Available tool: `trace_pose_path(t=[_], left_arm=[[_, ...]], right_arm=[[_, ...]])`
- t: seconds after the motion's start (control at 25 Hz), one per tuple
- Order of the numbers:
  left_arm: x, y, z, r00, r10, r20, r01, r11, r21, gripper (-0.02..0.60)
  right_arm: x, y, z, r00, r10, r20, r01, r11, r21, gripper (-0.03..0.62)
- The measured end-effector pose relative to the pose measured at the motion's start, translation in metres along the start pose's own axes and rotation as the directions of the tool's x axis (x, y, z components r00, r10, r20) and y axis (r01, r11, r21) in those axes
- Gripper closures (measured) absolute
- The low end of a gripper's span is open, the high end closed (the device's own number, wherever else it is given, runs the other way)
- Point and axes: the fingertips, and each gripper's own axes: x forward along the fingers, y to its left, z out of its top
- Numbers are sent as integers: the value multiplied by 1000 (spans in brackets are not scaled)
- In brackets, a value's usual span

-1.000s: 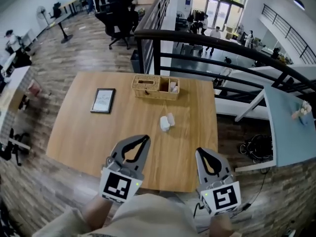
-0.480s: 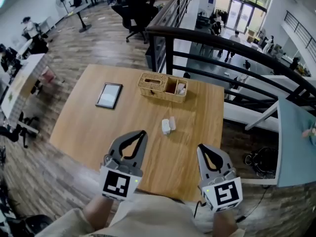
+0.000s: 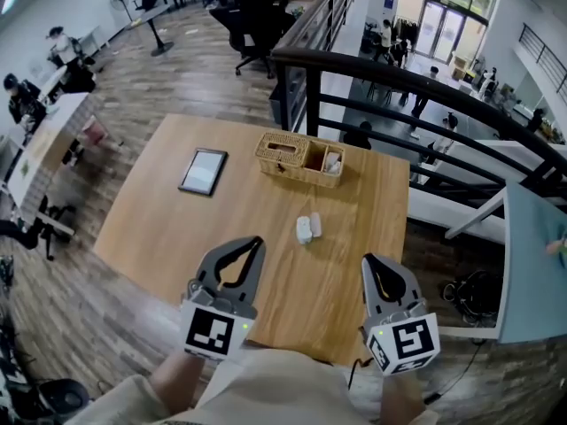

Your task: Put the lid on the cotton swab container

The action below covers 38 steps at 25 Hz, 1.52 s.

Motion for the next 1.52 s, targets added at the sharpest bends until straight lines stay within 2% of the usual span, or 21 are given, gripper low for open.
trace_pose_path(t=[0.36, 0.64, 1.0, 1.12, 1.28, 1.52], left_arm=[[23, 24, -15, 1000, -10, 2, 10, 1000, -23, 558], [57, 37, -50, 999, -37, -28, 35, 998, -53, 558], [105, 32, -126, 987, -112, -119, 98, 988, -121, 558], [116, 24, -151, 977, -146, -155, 123, 981, -149, 558], [123, 17, -181, 962, -176, -211, 146, 978, -148, 558], [132, 8, -215, 941, -224, -253, 176, 965, -196, 558]], right_arm=[[46, -23, -9, 999, -35, -16, 36, 999, 17, 566], [106, -41, -34, 998, -28, -60, 32, 997, 69, 566], [173, -46, -128, 972, -9, -235, 32, 995, 93, 566], [184, -45, -163, 955, -3, -297, 33, 995, 95, 566], [194, -43, -201, 933, 5, -359, 42, 992, 122, 566], [208, -47, -238, 910, 28, -413, 39, 987, 154, 566]])
